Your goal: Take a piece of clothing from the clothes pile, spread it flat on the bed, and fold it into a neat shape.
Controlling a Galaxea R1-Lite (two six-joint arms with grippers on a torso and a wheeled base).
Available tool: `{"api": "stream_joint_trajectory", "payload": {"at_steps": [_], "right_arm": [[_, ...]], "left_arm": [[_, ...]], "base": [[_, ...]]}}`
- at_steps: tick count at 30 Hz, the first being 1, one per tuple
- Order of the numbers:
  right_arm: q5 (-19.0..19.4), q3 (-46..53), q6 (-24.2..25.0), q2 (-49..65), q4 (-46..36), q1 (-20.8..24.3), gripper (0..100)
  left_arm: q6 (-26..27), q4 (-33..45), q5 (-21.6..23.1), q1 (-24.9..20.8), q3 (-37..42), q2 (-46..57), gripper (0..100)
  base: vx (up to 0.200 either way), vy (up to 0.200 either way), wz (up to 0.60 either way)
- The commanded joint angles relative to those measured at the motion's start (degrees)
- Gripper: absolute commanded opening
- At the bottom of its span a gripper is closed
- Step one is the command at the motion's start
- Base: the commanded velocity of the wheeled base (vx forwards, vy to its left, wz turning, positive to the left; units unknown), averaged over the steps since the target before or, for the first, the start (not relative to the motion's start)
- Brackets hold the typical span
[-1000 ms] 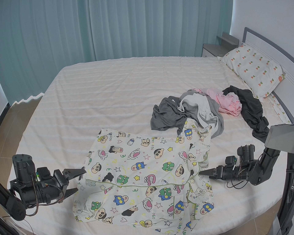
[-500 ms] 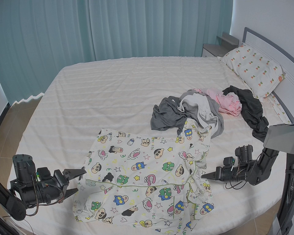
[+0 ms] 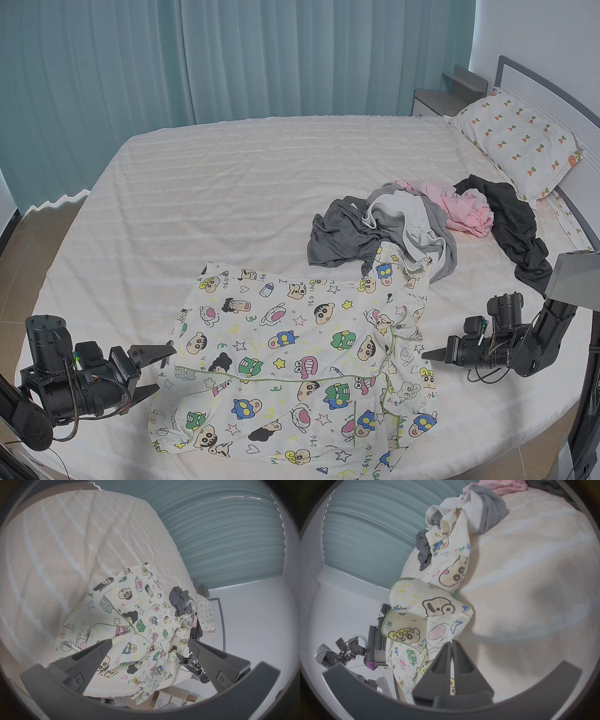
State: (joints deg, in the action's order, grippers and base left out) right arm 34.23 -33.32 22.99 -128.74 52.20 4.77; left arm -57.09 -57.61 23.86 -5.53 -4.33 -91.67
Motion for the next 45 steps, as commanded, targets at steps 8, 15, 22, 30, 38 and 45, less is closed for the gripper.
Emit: {"api": "stream_joint_trajectory", "payload": {"at_steps": [8,15,22,30,38,45], "right_arm": [[-2.06,4.40,-0.93,5.35,-0.26,-8.55,0],[-2.15,5.90,-3.66,5.08,-0.34,-13.82,0],[-2.50,6.51,-5.24,4.56,-0.61,-17.25,0],[-6.11,6.60,-7.96,3.24,-0.70,-19.36,0],[-7.34,6.60,-8.67,3.06,-0.34,-19.80,0],[-7.25,7.21,-8.75,3.41,-0.17,-19.88,0]], "left_arm": [[0.14,0.04,-0.04,-0.09,0.02,0.18,100],[0.57,0.04,-0.57,-0.27,0.11,-0.17,100],[0.75,0.04,-6.28,-4.92,0.28,-0.70,100],[0.84,-0.04,-6.72,-5.45,0.37,-1.23,100],[4.00,-0.13,-6.81,-5.54,1.60,-2.19,100],[6.73,-0.13,-8.21,-6.68,2.22,-5.09,100]], "base": [[0.000,0.000,0.00],[0.000,0.000,0.00],[0.000,0.000,0.00],[0.000,0.000,0.00],[0.000,0.000,0.00],[0.000,0.000,0.00]]}}
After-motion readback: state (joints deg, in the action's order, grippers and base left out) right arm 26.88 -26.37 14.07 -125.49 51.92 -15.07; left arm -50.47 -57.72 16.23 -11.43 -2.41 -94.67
